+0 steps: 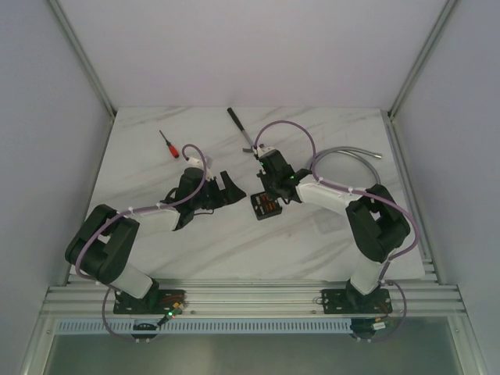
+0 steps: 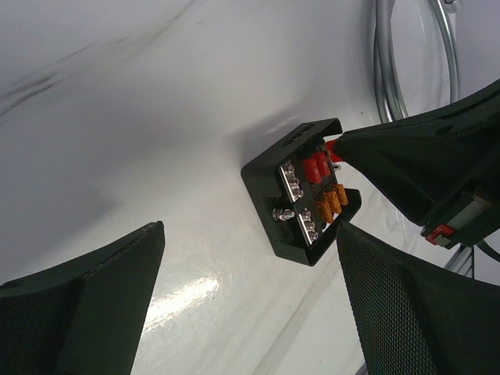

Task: Snap on the fuse box
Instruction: Install the fuse at the fuse box base.

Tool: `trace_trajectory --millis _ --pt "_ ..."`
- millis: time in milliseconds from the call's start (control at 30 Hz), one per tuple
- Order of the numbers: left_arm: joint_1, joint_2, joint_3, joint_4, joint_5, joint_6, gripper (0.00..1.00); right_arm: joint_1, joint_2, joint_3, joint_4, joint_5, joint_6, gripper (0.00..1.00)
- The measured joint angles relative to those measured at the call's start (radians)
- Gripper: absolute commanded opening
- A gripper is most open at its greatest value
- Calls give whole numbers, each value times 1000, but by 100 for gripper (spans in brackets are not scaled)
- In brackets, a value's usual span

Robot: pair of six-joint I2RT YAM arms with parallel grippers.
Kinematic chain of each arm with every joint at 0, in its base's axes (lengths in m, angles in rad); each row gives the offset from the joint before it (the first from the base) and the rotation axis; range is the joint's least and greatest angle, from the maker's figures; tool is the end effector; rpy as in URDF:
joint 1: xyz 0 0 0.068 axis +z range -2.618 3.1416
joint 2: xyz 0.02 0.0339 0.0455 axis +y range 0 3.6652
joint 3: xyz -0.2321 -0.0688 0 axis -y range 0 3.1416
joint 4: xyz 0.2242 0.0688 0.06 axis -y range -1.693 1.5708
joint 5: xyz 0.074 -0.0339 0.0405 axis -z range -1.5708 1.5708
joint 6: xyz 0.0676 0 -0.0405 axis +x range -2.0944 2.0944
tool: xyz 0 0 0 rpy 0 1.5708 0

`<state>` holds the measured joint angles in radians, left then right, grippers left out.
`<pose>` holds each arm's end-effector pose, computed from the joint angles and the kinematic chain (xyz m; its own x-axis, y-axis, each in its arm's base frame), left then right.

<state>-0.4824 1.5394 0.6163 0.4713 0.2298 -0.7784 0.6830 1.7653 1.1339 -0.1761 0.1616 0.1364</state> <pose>0.2778 -0.1628 0.1418 -0.7200 -0.3947 -0.5708 0.1793 0.6887 -0.7025 0.3005 0.2305 0.1556 -0.6282 -0.3381 -0.7007 -0.4554 0.8900 -0.0212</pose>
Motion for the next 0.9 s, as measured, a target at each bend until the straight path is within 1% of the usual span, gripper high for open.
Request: trace_trajectory --millis 500,900 --pt "3 6 0 0 2 -8 100 7 -3 0 -40 14 17 0" --pt "3 8 0 0 3 -14 100 40 3 1 -36 88 32 0"
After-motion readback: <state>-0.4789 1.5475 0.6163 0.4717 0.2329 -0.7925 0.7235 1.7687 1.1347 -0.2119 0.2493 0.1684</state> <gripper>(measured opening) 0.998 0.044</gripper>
